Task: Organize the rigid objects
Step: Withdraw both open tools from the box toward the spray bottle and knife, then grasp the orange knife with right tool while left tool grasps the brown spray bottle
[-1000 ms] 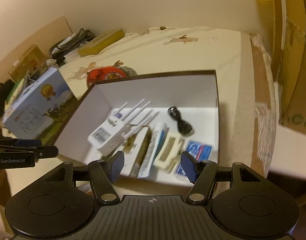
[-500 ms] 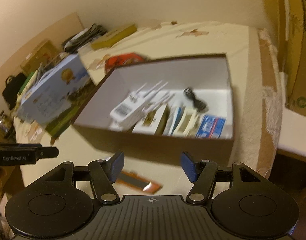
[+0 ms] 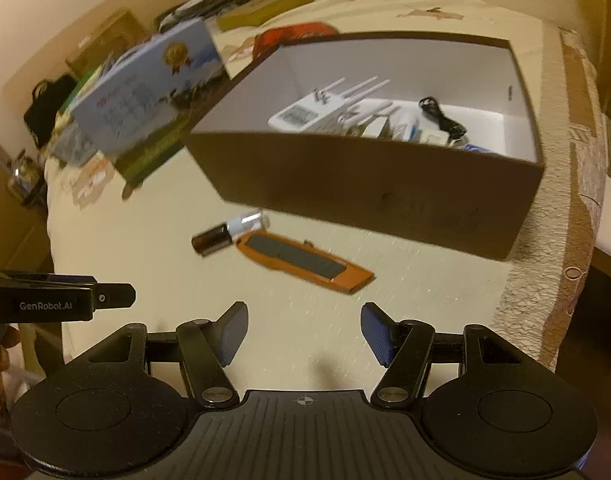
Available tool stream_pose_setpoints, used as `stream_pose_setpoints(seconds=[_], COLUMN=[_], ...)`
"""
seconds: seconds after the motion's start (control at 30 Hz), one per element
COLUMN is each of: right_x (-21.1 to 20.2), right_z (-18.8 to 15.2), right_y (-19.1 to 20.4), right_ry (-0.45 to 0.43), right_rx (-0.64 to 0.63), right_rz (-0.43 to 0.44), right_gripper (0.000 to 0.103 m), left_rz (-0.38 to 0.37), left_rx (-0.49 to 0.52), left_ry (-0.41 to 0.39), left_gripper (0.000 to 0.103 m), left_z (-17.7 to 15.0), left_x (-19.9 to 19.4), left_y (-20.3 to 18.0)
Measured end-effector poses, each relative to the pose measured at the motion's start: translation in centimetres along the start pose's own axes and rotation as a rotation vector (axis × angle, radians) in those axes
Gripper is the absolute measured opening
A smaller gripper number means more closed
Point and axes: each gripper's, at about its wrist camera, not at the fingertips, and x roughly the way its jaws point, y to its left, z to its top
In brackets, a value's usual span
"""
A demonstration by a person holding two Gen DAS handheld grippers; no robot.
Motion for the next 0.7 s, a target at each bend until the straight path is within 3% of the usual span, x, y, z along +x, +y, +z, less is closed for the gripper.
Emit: stream_pose_setpoints(seconds=[0.47, 0.7], right_x=[5.2, 7.3], right_z=[0.7, 1.9], right_y=[0.5, -0.2], right_ry=[0.036, 0.037], right_rx=[-0.21, -0.244], right_rz=[-0.022, -0.011], right_gripper=[0.06, 0.06], left_rz=[0.012, 0.018], left_rx=[0.023, 0.032], left_ry=[0.044, 0.052], left_gripper=[0.053, 0.053], left_z=[-0.8, -0.7], left_x=[3.6, 5.0], left_y=[-0.6, -0.4])
